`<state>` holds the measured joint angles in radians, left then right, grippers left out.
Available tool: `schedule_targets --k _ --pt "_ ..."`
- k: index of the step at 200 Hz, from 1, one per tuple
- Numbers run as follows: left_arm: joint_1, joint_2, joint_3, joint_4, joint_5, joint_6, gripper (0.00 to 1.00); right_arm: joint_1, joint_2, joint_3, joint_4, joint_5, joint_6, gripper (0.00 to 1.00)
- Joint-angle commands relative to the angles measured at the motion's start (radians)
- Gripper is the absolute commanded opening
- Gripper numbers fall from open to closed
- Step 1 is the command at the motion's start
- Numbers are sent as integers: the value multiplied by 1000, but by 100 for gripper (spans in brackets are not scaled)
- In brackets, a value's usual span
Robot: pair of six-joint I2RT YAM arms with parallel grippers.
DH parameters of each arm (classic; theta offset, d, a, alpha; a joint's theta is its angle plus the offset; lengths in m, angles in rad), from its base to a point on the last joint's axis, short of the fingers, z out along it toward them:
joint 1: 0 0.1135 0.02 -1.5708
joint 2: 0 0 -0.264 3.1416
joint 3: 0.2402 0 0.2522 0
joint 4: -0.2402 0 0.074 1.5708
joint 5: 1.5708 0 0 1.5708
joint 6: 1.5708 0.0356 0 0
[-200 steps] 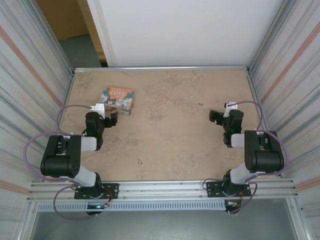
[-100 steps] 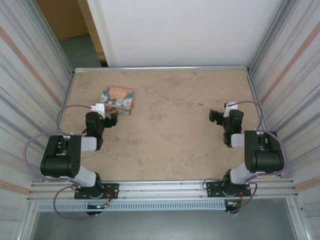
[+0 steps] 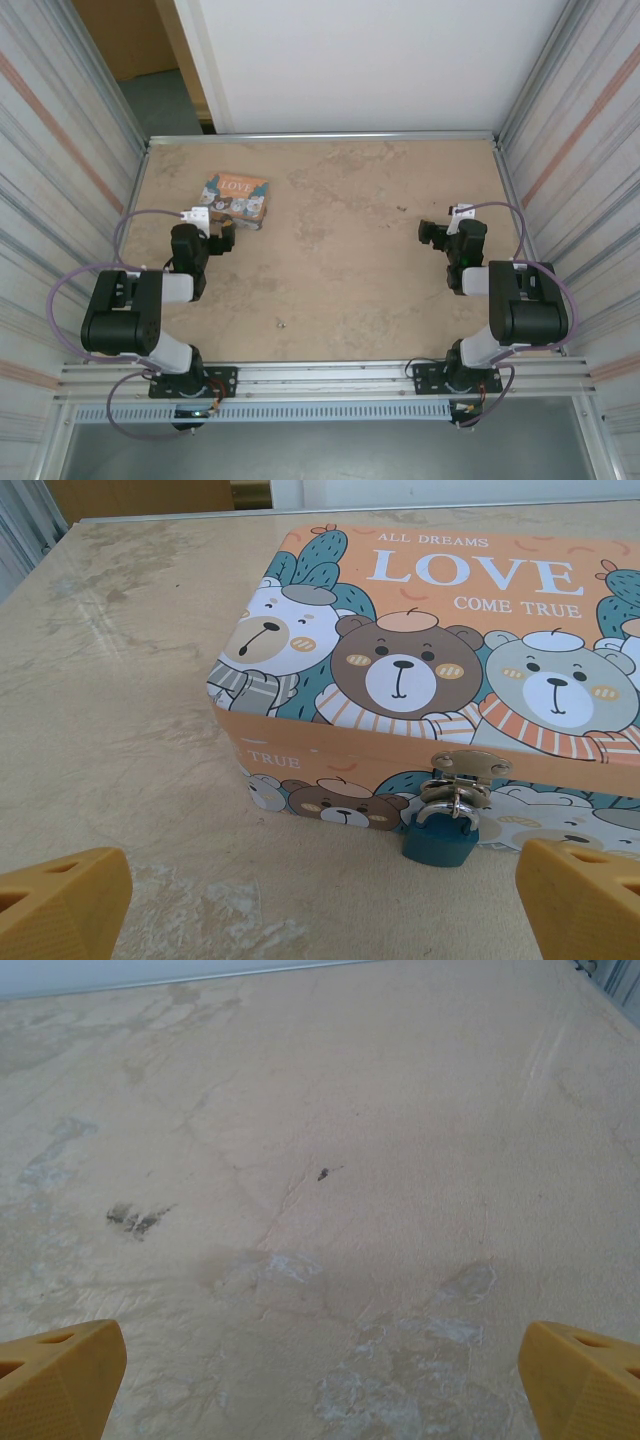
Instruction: Unlock a padlock with a key
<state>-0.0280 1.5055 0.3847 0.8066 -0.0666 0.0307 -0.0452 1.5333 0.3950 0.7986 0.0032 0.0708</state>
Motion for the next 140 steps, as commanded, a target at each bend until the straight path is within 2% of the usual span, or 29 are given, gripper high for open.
schedule_targets --k 1,23,54,84,117,140 --pt "-3 7 22 -3 16 21 99 0 7 17 -7 9 21 99" --pt "-3 -7 24 -7 -16 8 99 -8 -2 19 -13 -16 20 99" --pt "-3 -123 76 -214 -55 -13 99 -19 -74 51 -128 -41 24 99" --pt "-3 -247 80 -316 -86 -39 99 -34 -176 42 -199 -7 62 99" --pt "-2 -386 117 -506 -51 -112 99 -46 -309 53 -340 -6 130 99" --pt "-3 -489 167 -721 -14 -208 99 -45 -403 108 -545 -14 180 99"
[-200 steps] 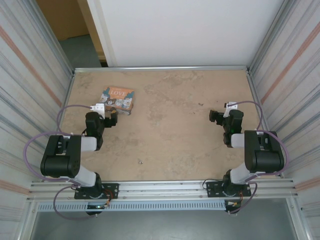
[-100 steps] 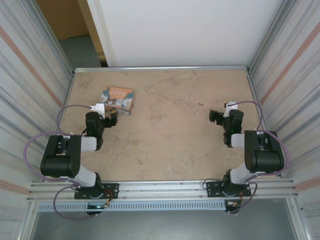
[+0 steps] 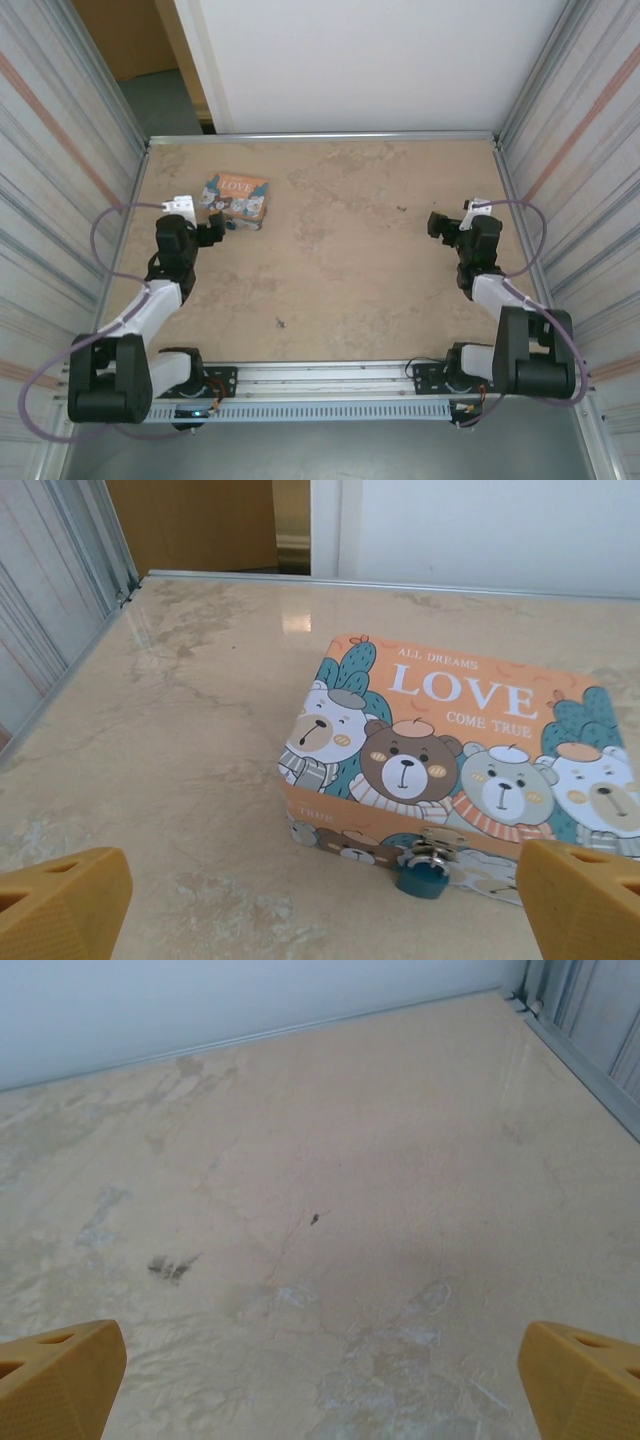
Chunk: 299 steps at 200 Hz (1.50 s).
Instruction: Unlock a padlock with a key
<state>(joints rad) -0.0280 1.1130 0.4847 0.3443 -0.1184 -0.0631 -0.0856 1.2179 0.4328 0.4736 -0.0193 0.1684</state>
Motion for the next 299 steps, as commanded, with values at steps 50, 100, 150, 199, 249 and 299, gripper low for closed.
schedule_targets --k 50,100,150,199,249,299 --pt "-3 -260 185 -688 117 -251 99 -5 -285 120 -509 -91 170 99" --pt "8 -284 267 -899 189 -347 99 -4 -431 155 -726 -266 295 99" --pt "34 -155 331 -896 300 -386 99 35 -530 159 -848 -393 377 99" --pt "67 60 474 -863 348 -374 99 132 -624 121 -888 -369 418 99" --pt "113 275 645 -835 334 -314 99 147 -654 102 -895 -338 398 99" --pt "142 414 726 -729 340 -299 99 150 -648 100 -894 -334 375 99"
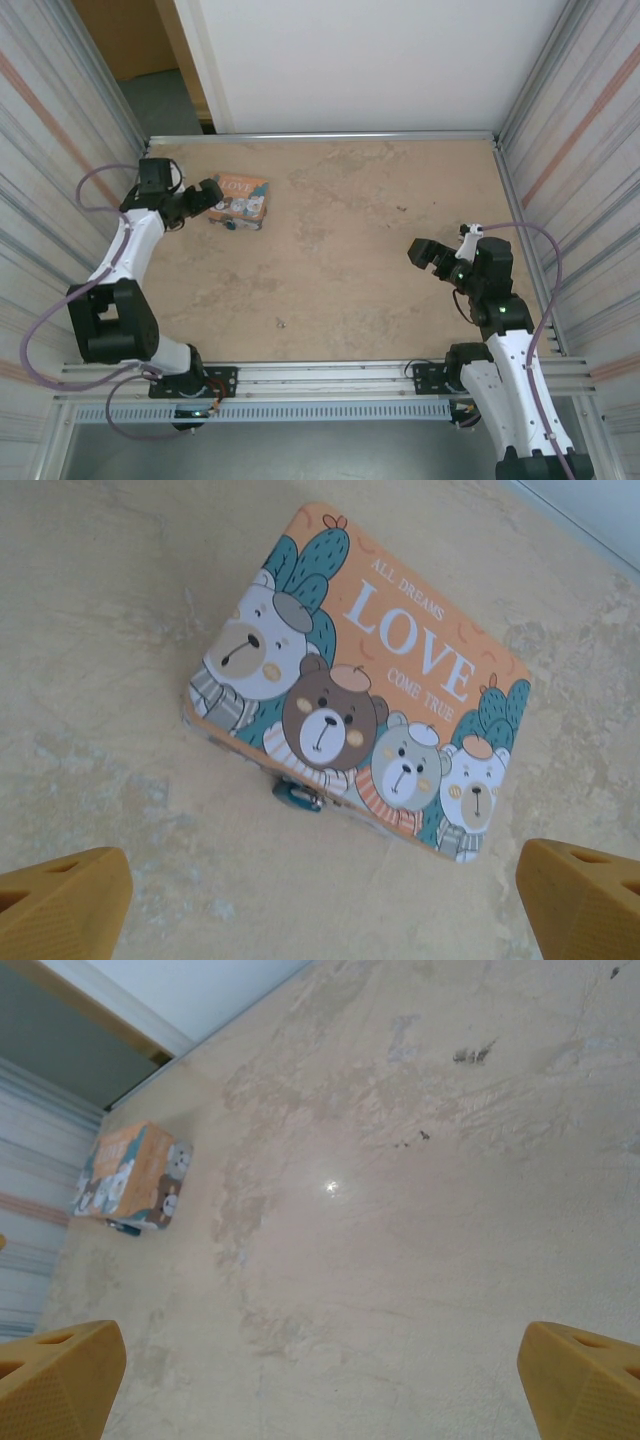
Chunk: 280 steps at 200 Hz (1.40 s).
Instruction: Unlock a padlock with a key
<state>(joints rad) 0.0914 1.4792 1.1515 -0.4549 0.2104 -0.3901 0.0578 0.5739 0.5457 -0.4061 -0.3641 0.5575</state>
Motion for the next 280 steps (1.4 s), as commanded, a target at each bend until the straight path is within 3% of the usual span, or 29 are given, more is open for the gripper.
schedule_targets --k 1,68,125,175,247,280 --pt "23 51 61 72 12 29 99 7 -5 -13 -15 11 -14 99" --pt "44 312 275 52 61 134 99 7 -9 -17 -33 37 -44 99" --pt "46 490 430 -17 194 198 99 7 -5 -8 -33 50 -53 99" --pt "47 599 535 -96 209 238 99 7 -5 -2 -50 51 -63 99" --pt "47 638 536 -162 205 332 68 7 -23 -6 -66 63 -62 99" --pt "46 634 503 -163 208 352 59 7 -24 -3 -69 63 -60 99"
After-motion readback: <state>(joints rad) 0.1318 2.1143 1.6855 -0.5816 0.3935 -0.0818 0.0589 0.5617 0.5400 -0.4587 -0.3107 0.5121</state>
